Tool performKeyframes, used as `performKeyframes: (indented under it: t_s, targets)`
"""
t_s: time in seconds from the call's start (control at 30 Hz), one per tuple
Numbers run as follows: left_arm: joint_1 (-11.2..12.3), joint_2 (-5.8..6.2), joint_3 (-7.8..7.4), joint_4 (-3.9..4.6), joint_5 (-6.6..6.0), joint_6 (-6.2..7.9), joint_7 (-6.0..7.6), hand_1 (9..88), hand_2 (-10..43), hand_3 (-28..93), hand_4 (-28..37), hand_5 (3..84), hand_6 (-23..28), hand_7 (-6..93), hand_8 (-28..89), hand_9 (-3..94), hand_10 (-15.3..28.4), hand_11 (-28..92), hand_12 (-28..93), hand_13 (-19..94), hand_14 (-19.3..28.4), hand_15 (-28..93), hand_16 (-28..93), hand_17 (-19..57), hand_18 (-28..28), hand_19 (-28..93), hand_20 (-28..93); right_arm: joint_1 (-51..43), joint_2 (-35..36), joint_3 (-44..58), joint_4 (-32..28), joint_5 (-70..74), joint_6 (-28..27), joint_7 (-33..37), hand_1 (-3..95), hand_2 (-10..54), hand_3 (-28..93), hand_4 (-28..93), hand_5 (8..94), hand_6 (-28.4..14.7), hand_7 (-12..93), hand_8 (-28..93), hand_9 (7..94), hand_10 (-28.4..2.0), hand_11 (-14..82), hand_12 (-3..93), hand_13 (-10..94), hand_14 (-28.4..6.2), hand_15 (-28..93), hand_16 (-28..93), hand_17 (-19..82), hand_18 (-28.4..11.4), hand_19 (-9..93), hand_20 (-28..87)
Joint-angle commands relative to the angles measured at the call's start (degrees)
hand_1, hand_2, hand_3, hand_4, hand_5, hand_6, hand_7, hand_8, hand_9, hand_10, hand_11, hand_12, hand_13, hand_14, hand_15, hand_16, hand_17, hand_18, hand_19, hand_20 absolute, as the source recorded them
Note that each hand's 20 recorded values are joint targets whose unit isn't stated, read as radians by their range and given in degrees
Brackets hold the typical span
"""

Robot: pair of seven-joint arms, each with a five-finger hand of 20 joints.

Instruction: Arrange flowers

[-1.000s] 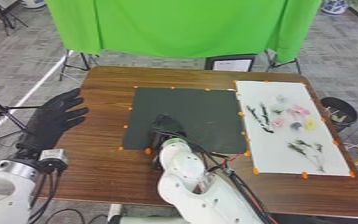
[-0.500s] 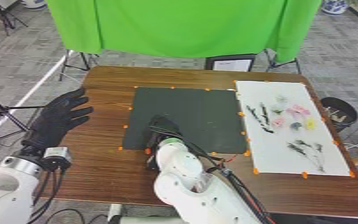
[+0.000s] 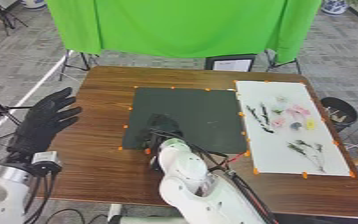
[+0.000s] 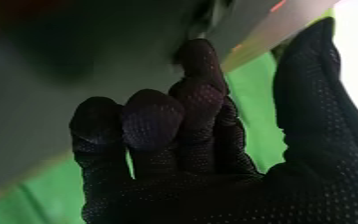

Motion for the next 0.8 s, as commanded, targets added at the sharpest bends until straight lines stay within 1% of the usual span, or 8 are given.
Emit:
performKeyframes:
  t_s: [0.03,0.1,0.17,0.27,0.33,0.4,0.67,0.8]
  targets:
    - [9.6,-6.88,-2.29,-1.86,0.56,2.69,3.18,26.5,-6.6,68,-27.6,25.6,4.3,25.4,-13,22.5,11.3,21,19,20,16.0,32,1,-8.8,22.9,43,9,1.9,11.3,3.6,-10.9,2.1,-1.7,-2.7,17.7,-3.8,83,-20,51.9,-7.6,60,-19,68.3,-12.4,61.2,55.8,65,-11.8,81,37,36,-20.7,93,57]
    - [10.7,-7.98,-2.71,-1.96,0.19,3.11,2.69,26.4,-6.7,68,-27.5,25.6,4.3,25.4,-13,22.4,11.3,21,19,20,15.9,32,1,-8.8,22.9,43,9,0.7,14.4,6.2,-13.8,3.1,-2.5,-3.0,17.7,-4.2,83,-21,51.2,-8.1,58,-19,67.0,-13.0,61.1,55.7,63,-12.3,82,36,35,-20.8,93,56]
    - [11.5,-8.73,-2.84,-2.07,-1.18,3.2,3.28,26.4,-6.8,68,-27.6,25.5,4.3,25.4,-13,22.3,11.3,21,19,20,15.8,32,1,-8.8,22.8,43,9,-0.5,18.0,8.6,-16.5,4.7,-0.5,-2.9,17.7,-4.6,82,-22,50.7,-8.5,54,-19,65.0,-14.1,60.6,54.4,61,-12.9,81,36,34,-20.9,93,55]
    - [12.6,-9.18,-3.7,-2.43,-0.21,2.74,2.81,26.3,-6.9,68,-27.7,25.5,4.3,25.3,-13,22.4,11.3,21,19,20,15.8,32,1,-8.8,22.8,43,9,-3.6,23.2,13.3,-19.7,5.1,2.1,-2.2,18.3,-5.9,82,-23,50.2,-8.8,50,-17,62.7,-14.7,59.0,51.1,59,-13.3,80,35,33,-20.8,93,54]
    - [12.5,-9.09,-3.56,-2.36,-0.72,2.9,3.38,26.3,-7.0,68,-27.7,25.6,4.3,25.3,-13,22.4,11.3,21,19,20,15.8,32,1,-8.8,22.8,43,9,-6.1,26.4,16.8,-21.4,4.6,3.3,-1.1,18.9,-7.2,82,-23,49.2,-8.8,49,-17,60.8,-15.1,57.6,48.7,57,-13.7,79,34,32,-21.0,93,53]
    - [12.3,-8.99,-3.51,-2.3,-0.39,2.79,3.29,26.3,-7.1,68,-27.7,25.5,4.3,25.3,-13,22.3,11.2,21,19,19,15.8,32,1,-8.8,22.8,43,9,-9.2,29.4,20.8,-22.9,4.0,3.6,0.4,19.1,-8.3,82,-24,48.1,-8.6,48,-16,59.2,-15.3,56.4,46.7,56,-13.6,78,33,31,-21.3,93,53]
    - [12.8,-9.13,-3.61,-2.64,0.25,2.93,3.17,26.4,-6.9,68,-27.5,25.5,4.3,25.3,-13,22.4,11.4,21,19,19,15.8,32,1,-8.8,22.7,43,9,-22.3,37.3,37.4,-24.9,3.2,1.3,7.2,19.2,-9.5,82,-27,47.4,-9.1,43,-15,57.2,-15.8,55.3,43.6,53,-13.8,76,31,29,-21.8,91,52]
    - [13.0,-9.48,-3.65,-2.82,0.35,3.11,3.09,26.4,-6.9,68,-27.5,25.5,4.3,25.4,-13,22.3,11.3,21,19,19,15.7,32,1,-8.7,22.7,43,9,-25.3,38.4,41.3,-24.3,3.3,-2.6,9.2,18.7,-9.5,81,-28,47.2,-9.6,41,-14,56.1,-16.1,55.2,43.7,52,-14.2,76,31,29,-22.0,91,53]
